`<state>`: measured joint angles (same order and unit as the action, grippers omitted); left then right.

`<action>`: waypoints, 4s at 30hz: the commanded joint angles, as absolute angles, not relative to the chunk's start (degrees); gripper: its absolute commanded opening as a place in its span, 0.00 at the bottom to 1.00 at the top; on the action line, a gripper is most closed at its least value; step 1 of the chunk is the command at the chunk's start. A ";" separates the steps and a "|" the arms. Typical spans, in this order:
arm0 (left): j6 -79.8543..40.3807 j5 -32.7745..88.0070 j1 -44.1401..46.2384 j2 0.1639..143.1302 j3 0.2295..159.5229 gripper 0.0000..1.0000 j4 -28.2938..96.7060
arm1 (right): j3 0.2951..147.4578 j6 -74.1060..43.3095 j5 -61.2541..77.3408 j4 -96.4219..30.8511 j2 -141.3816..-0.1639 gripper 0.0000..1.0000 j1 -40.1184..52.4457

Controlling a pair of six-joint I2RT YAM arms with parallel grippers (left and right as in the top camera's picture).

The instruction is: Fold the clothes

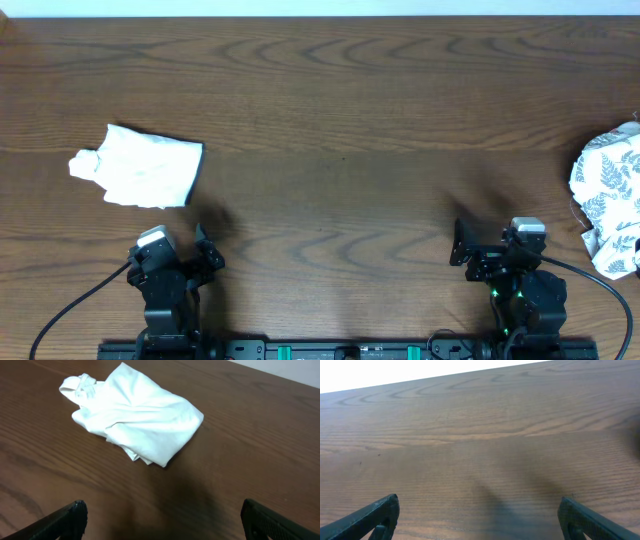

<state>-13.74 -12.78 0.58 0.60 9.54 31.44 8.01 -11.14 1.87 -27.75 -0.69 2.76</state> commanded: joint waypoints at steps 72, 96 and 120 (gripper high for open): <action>-14.28 -12.82 0.34 0.73 8.47 0.98 31.20 | 7.75 -11.75 1.52 -27.68 -0.40 0.99 2.96; -14.26 -12.82 0.34 0.78 8.47 0.98 31.20 | 8.58 -19.68 8.62 -14.85 -1.78 0.99 2.96; -14.26 -12.82 0.34 0.78 8.47 0.98 31.20 | 70.24 -9.69 -5.06 -51.40 -72.64 0.99 2.17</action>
